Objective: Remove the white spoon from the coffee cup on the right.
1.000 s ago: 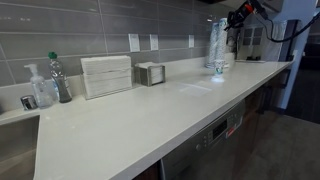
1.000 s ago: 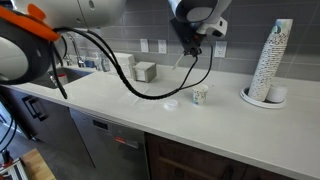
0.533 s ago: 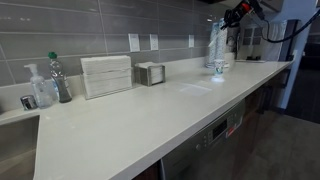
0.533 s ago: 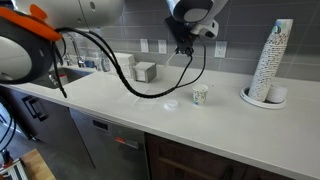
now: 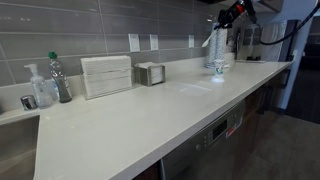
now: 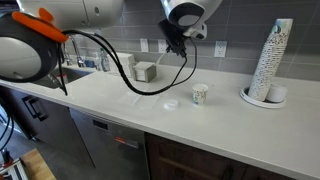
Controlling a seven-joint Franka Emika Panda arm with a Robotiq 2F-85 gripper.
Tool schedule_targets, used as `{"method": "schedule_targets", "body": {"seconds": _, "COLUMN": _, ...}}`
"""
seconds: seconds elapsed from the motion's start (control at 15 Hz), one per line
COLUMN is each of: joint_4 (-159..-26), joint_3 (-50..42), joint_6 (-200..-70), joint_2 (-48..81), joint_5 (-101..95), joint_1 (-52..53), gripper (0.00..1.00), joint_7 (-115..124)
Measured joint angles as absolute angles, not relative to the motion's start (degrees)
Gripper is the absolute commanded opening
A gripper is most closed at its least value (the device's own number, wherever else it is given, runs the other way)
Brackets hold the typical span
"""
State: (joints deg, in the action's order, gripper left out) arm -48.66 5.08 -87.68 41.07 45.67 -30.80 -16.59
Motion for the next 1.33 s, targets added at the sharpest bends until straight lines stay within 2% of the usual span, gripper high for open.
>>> {"method": "schedule_targets", "body": {"seconds": 0.73, "joint_4": -68.05, "joint_3": 12.85, "joint_6": -87.76, "joint_2": 42.29, "joint_5": 49.06, "joint_1": -27.24, "gripper": 0.01, "joint_7": -33.70}}
{"method": "schedule_targets", "body": {"seconds": 1.33, "joint_4": -74.17, "joint_3": 5.98, "joint_6": -92.56, "joint_2": 42.47, "joint_5": 52.55, "joint_1": -22.24, "gripper": 0.01, "joint_7": -38.48}}
